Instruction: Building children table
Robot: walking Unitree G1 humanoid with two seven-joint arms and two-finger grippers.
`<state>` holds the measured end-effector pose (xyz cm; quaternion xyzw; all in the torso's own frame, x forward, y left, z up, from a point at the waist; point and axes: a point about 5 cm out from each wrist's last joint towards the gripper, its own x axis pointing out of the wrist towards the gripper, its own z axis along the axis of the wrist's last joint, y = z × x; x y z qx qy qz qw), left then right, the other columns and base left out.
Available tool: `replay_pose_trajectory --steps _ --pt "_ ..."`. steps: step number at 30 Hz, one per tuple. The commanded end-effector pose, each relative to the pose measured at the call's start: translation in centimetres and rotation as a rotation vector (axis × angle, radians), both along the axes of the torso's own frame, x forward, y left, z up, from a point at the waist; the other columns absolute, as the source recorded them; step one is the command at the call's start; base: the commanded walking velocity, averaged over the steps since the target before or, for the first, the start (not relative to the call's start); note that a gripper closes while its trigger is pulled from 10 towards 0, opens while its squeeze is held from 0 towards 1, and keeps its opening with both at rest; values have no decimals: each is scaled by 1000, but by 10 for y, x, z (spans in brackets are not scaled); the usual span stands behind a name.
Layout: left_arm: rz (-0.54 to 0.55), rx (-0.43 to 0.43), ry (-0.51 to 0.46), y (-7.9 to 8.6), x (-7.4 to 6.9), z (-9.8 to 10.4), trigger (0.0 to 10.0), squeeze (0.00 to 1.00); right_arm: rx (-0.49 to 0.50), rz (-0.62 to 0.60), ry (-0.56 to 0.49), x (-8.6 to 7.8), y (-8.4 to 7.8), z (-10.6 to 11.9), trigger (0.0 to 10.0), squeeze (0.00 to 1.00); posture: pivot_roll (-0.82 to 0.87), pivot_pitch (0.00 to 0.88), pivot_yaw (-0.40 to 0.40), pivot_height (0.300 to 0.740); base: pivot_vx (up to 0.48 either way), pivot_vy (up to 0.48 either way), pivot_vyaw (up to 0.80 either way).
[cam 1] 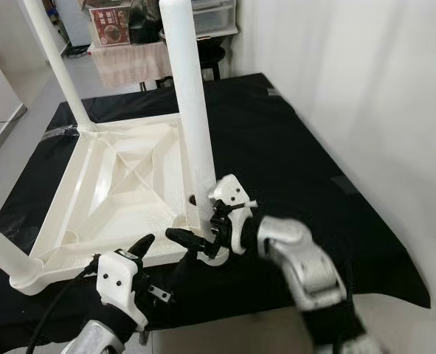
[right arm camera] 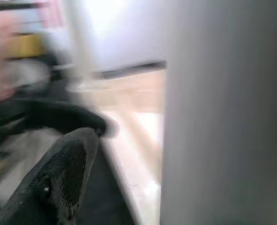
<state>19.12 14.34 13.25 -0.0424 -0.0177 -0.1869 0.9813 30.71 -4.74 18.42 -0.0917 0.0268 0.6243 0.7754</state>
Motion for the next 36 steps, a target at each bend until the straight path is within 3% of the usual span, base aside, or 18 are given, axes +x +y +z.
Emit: replay_pose_trajectory --steps 1,6,9,10,15,24,25,26,27,29,30,33,34,35,36 --pt "21 14 21 1 0 -6 10000 0 -2 188 5 1 8 -2 10000 0 -22 30 37 740 0 0 0" --pt "20 13 23 -1 0 -7 10000 0 -14 232 91 19 5 -3 10000 0 -17 24 35 740 0 0 0" --pt "20 13 23 -1 0 -7 10000 0 -15 230 113 22 5 -4 10000 0 -17 24 35 740 0 0 0" --pt "19 12 24 -2 -1 -8 10000 0 -14 244 141 25 4 -6 0 0 -12 21 34 740 0 0 0" --pt "18 11 24 -3 -2 -8 10000 0 -9 287 178 29 0 -10 0 0 -6 21 31 740 0 0 0" --pt "18 10 23 -3 -3 -7 10000 0 -1 250 145 33 -7 -11 0 0 -15 39 39 740 0 0 0" --pt "19 9 22 -3 -4 -7 10000 0 3 171 105 34 -14 -12 0 0 -16 41 38 740 0 0 0" --pt "19 9 22 -3 -4 -7 10000 0 3 171 105 34 -14 -12 0 0 -16 41 38 740 0 0 0" --pt "19 8 21 -1 -5 -6 10000 0 -5 -59 96 29 -16 -23 0 0 -27 67 26 740 0 0 0" --pt "19 8 21 -1 -5 -6 10000 0 -5 -59 96 29 -16 -23 0 0 -27 67 26 740 0 0 0" --pt "20 7 19 0 -6 -4 10000 0 -15 -444 66 30 -17 -31 0 0 -35 81 33 740 0 0 0" --pt "20 7 19 0 -6 -4 10000 0 -15 -444 66 30 -17 -31 0 0 -35 81 33 740 0 0 0" --pt "21 11 22 2 -6 -4 10000 0 -1 -628 42 15 -16 -32 0 0 -69 75 69 740 0 0 0" --pt "21 11 22 2 -6 -4 10000 0 -1 -628 42 15 -16 -32 0 0 -69 75 69 740 0 0 0" --pt "20 11 23 3 -6 -4 10000 0 -15 -696 35 2 -13 -36 0 0 -31 83 46 740 0 0 0"
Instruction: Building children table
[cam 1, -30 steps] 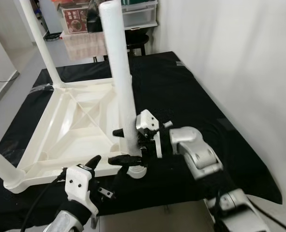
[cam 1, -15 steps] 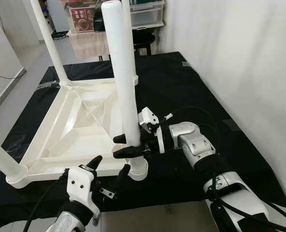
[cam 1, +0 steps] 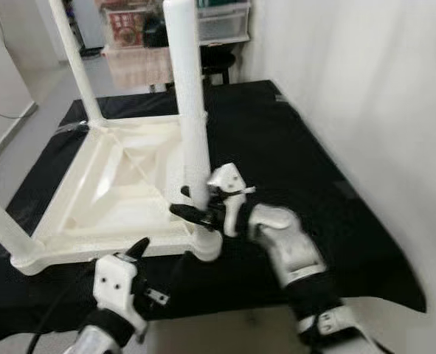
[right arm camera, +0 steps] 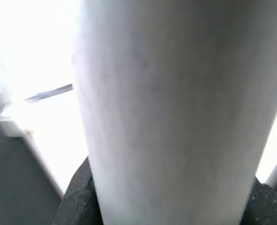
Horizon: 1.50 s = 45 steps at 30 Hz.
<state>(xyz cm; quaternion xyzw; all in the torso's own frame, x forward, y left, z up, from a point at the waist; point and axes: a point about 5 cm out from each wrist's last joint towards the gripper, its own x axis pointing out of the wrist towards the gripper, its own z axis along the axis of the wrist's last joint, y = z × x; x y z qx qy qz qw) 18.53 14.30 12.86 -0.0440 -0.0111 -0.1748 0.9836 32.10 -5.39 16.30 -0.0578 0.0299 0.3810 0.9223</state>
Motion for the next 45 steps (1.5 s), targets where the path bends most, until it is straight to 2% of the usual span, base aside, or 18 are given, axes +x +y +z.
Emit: replay_pose_trajectory --steps 1,4,5,7,8,9,10,12,15,19,20,25,32,34,35,36,43,45 --pt "-4 12 8 3 0 0 10000 0 -61 -124 63 -12 -6 -15 0 0 -31 83 46 740 0 0 0" --pt "8 12 5 5 1 1 10000 0 -53 -71 56 -22 1 -15 0 0 -35 79 45 740 0 0 0" --pt "8 14 4 5 1 1 10000 0 -54 -61 59 -20 1 -16 8157 0 -39 77 53 740 0 0 0" --pt "7 15 3 5 1 1 10000 0 -48 -52 65 -19 1 -15 8157 0 -39 76 54 740 0 0 0" --pt "6 15 3 5 2 1 10000 0 -45 -50 72 -19 1 -15 10000 0 -36 76 52 740 0 0 0" --pt "5 16 4 4 2 1 10000 0 -24 -1 88 -19 4 -12 10000 0 -36 76 52 740 0 0 0" --pt "5 15 4 4 2 1 10000 0 7 91 107 -20 9 -5 10000 1000 -34 72 53 740 0 0 0" --pt "4 14 4 4 2 1 10000 0 28 157 120 -22 12 0 10000 1000 -34 72 53 740 0 0 0" --pt "5 13 3 3 3 1 10000 0 0 455 6 -16 8 21 10000 1000 -20 62 44 740 0 0 0" --pt "5 13 3 2 3 0 10000 0 -76 605 -27 -9 0 24 10000 1000 -8 58 40 740 0 0 0" --pt "5 14 3 2 2 0 10000 0 -106 648 -16 -3 -3 23 10000 0 -2 54 36 740 0 0 0" --pt "4 16 6 -1 0 -1 10000 0 -115 669 67 27 -9 25 10000 0 16 49 29 740 0 0 0" --pt "-16 17 14 -5 -5 -1 10000 0 -70 639 104 42 -6 26 10000 0 26 49 28 740 0 0 0" --pt "-19 18 16 -5 -6 -1 10000 0 -69 638 109 42 -6 25 9490 0 26 49 28 740 0 0 0" --pt "-24 20 18 -6 -7 -1 10000 0 -65 635 115 43 -6 24 5882 0 26 49 29 740 0 0 0" --pt "-31 22 20 -7 -8 -2 10000 0 -65 630 121 43 -7 21 0 0 27 49 29 740 0 0 0" --pt "-42 27 27 -8 -11 -2 10000 0 -65 601 132 43 -15 10 0 0 21 50 37 740 0 0 0" --pt "-40 29 28 -8 -12 -2 10000 0 -55 526 118 43 -26 3 0 0 12 57 41 740 0 0 0"
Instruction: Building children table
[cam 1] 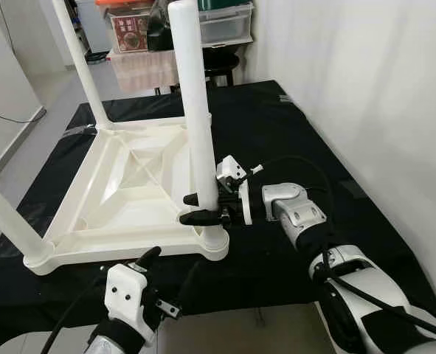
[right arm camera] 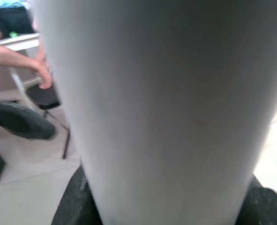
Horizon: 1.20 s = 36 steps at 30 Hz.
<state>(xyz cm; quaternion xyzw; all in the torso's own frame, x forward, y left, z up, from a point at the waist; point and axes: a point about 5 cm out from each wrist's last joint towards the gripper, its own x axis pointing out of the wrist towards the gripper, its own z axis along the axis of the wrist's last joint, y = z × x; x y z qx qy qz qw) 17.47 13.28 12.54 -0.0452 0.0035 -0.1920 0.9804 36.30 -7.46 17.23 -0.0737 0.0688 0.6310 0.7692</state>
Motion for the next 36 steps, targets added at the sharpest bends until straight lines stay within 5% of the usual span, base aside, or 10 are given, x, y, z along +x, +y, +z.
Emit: replay_pose_trajectory --steps 1,5,12,19,20,22,23,32,33,36 --pt "-3 26 1 3 -2 1 10000 0 5 -89 13 1 -10 -9 0 0 9 60 39 740 0 0 0" --pt "2 28 4 6 -2 1 10000 0 23 -220 14 -15 -16 -28 0 0 6 70 41 740 0 0 0" --pt "5 42 9 12 -1 0 10000 0 -3 -890 -88 -52 -4 -31 0 0 -28 65 56 740 0 0 0" --pt "14 44 5 12 1 0 10000 0 -15 -683 -101 -57 21 -30 0 0 3 57 41 740 0 0 0" --pt "14 44 5 12 1 -1 10000 0 -7 -673 -78 -57 23 -29 10000 0 -1 51 45 740 0 0 0" --pt "13 45 5 11 2 -1 10000 0 -4 -671 -59 -58 23 -28 10000 0 -1 51 45 740 0 0 0" --pt "10 44 5 11 2 -1 10000 0 0 -645 -36 -60 26 -25 10000 1000 -4 51 46 740 0 0 0" --pt "6 40 0 8 6 0 10000 0 53 -97 -74 -63 26 -9 10000 1000 0 42 40 740 0 0 0" --pt "6 40 -3 8 6 0 10000 0 22 -34 -66 -57 21 -11 10000 157 4 39 32 740 0 0 0" --pt "6 40 -5 8 7 0 10000 0 -6 14 -56 -50 17 -12 10000 0 6 40 29 740 0 0 0"
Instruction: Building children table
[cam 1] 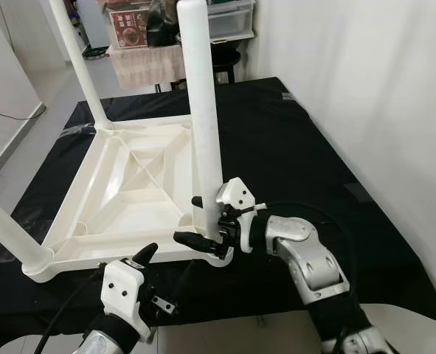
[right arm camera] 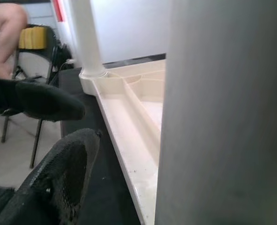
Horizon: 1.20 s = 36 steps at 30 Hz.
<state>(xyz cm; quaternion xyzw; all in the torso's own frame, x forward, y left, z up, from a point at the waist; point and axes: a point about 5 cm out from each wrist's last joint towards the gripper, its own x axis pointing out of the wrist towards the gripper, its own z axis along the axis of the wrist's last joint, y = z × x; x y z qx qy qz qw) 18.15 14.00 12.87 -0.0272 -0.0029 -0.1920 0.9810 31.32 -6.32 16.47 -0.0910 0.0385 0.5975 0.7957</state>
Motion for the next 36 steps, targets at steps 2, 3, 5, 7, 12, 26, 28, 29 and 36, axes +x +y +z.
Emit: replay_pose_trajectory --steps 2,3,5,7,12,26,28,29,36 --pt "6 4 12 -1 0 -3 10000 0 -61 126 23 13 4 -3 10000 0 11 37 27 740 0 0 0" --pt "6 4 12 -1 0 -3 10000 0 -61 126 23 13 4 -3 10000 0 11 37 27 740 0 0 0" --pt "6 3 12 -2 1 -3 10000 0 -65 112 46 25 7 2 10000 0 11 37 26 740 0 0 0" --pt "5 2 11 -3 1 -3 10000 0 -56 102 54 30 8 4 10000 0 11 39 22 740 0 0 0" --pt "4 1 10 -4 1 -3 10000 0 -48 98 62 34 9 7 10000 0 11 41 17 740 0 0 0" --pt "2 -11 7 -5 1 -1 10000 0 54 37 68 45 -14 13 0 0 -20 68 25 740 0 0 0" --pt "2 -11 7 -5 1 -1 10000 0 54 37 68 45 -14 13 0 0 -20 68 25 740 0 0 0" --pt "3 -12 7 -4 0 -1 10000 0 42 -66 37 45 -18 9 0 0 -26 75 21 740 0 0 0" --pt "10 -6 7 4 1 0 10000 0 -51 -615 -114 -15 19 -21 0 0 -61 109 58 740 0 0 0"
